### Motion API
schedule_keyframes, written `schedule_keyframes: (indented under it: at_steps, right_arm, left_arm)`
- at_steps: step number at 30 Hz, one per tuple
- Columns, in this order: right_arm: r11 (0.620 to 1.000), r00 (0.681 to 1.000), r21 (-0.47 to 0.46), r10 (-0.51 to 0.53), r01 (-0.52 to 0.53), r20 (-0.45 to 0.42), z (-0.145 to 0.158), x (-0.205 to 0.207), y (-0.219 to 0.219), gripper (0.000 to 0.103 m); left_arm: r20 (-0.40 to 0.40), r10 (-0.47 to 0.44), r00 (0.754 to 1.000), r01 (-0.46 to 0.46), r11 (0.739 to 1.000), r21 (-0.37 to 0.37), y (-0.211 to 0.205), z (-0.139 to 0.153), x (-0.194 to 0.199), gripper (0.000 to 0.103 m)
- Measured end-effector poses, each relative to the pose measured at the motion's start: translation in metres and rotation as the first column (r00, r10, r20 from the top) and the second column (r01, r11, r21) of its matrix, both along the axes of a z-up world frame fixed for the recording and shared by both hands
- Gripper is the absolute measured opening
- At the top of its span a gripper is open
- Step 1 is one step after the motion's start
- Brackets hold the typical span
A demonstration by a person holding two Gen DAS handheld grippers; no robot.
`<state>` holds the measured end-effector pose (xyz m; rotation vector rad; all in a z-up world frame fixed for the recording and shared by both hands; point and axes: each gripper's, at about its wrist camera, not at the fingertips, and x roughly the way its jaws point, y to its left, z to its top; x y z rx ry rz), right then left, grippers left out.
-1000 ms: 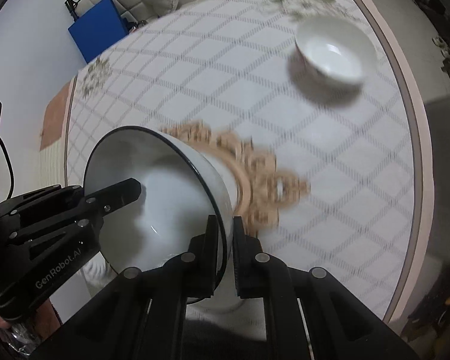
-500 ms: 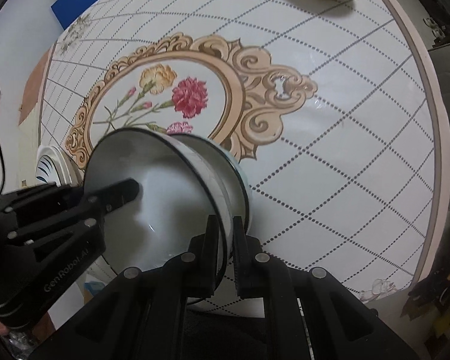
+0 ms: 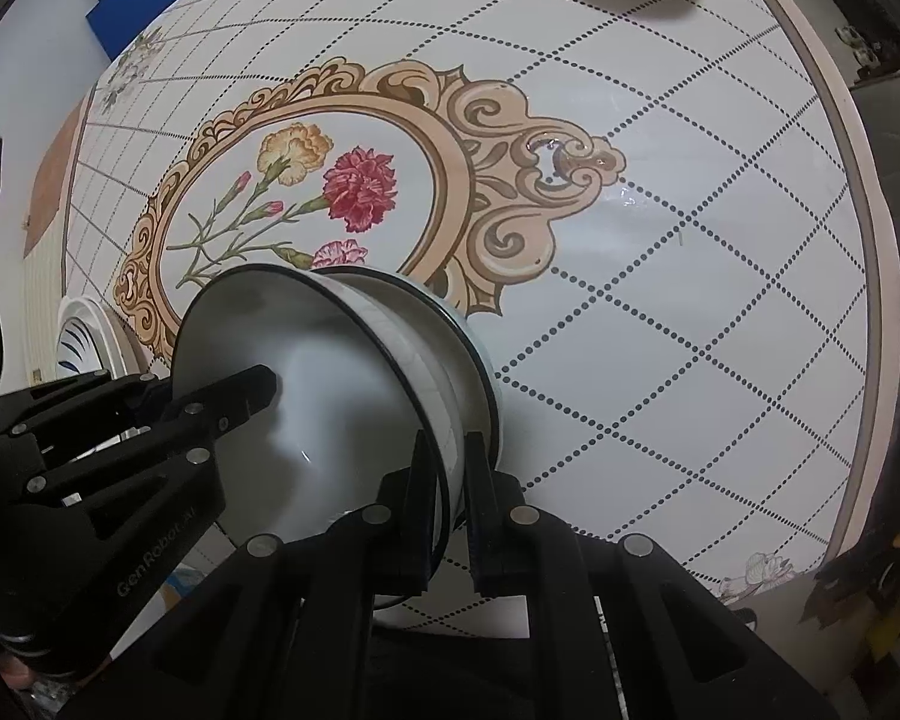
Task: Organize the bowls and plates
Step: 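Nest the second bowl into the first bowl and open both tools, then grasp the pink-flowered white bowl with both tools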
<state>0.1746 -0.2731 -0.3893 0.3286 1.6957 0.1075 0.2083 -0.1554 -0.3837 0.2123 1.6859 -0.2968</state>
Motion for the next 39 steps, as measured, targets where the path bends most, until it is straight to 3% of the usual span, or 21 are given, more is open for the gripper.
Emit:
schedule_keyframes:
  at_steps: [6,12,20,21,23,24,25,26,28,30,31,35,39]
  right_arm:
    - [1.0,1.0,0.011,-0.002,0.002,-0.016,0.001,0.0,-0.002,0.012]
    - [1.0,1.0,-0.002,0.011,-0.011,-0.024,0.01,0.0,-0.005,0.025]
    - [1.0,1.0,0.002,0.015,-0.015,-0.027,0.014,-0.006,-0.015,0.026]
    - [1.0,1.0,0.002,0.015,-0.014,-0.026,0.016,-0.007,-0.017,0.032]
    - [1.0,1.0,0.003,0.022,-0.022,-0.02,0.02,-0.009,-0.018,0.057]
    - [0.999,0.999,0.006,0.032,-0.032,-0.012,0.024,-0.01,-0.019,0.079]
    - [0.999,0.999,0.007,0.038,-0.038,-0.002,0.027,-0.011,-0.019,0.092]
    - [0.999,0.999,-0.006,0.046,-0.046,0.009,0.031,-0.012,-0.02,0.093]
    - [0.997,0.997,-0.032,0.068,-0.067,0.024,0.039,-0.013,-0.02,0.093]
    - [0.995,0.995,-0.056,0.089,-0.086,0.04,0.047,-0.015,-0.02,0.096]
    - [0.994,0.994,-0.064,0.096,-0.093,0.049,0.051,-0.016,-0.02,0.103]
    - [0.992,0.992,-0.07,0.106,-0.101,0.07,0.065,-0.019,-0.024,0.103]
    - [0.993,0.99,-0.062,0.104,-0.098,0.091,0.079,-0.017,-0.029,0.103]
  left_arm:
    - [-0.019,0.029,0.999,-0.029,1.0,0.0,0.002,0.0,0.002,0.012]
    - [-0.024,0.046,0.999,-0.045,0.999,0.006,0.005,-0.003,0.001,0.013]
    - [-0.021,0.072,0.997,-0.071,0.997,0.014,0.006,0.0,-0.002,0.013]
    - [-0.019,0.082,0.996,-0.082,0.997,0.013,0.009,0.004,-0.003,0.016]
    - [-0.01,0.099,0.995,-0.099,0.995,0.008,0.012,0.013,-0.004,0.026]
    - [-0.001,0.102,0.995,-0.102,0.995,0.005,0.014,0.017,-0.004,0.033]
    - [0.023,0.108,0.994,-0.109,0.994,0.006,0.015,0.025,-0.005,0.041]
    - [0.04,0.11,0.993,-0.111,0.994,0.011,0.016,0.031,-0.006,0.048]
    - [0.065,0.107,0.992,-0.108,0.994,0.014,0.019,0.043,-0.006,0.083]
    - [0.108,0.094,0.99,-0.098,0.995,0.033,0.018,0.056,-0.009,0.087]
    - [0.122,0.084,0.989,-0.09,0.995,0.041,0.016,0.062,-0.011,0.087]
    - [0.174,0.074,0.982,-0.084,0.995,0.052,0.008,0.081,-0.011,0.088]
    - [0.189,0.093,0.978,-0.102,0.994,0.035,0.006,0.096,-0.01,0.099]
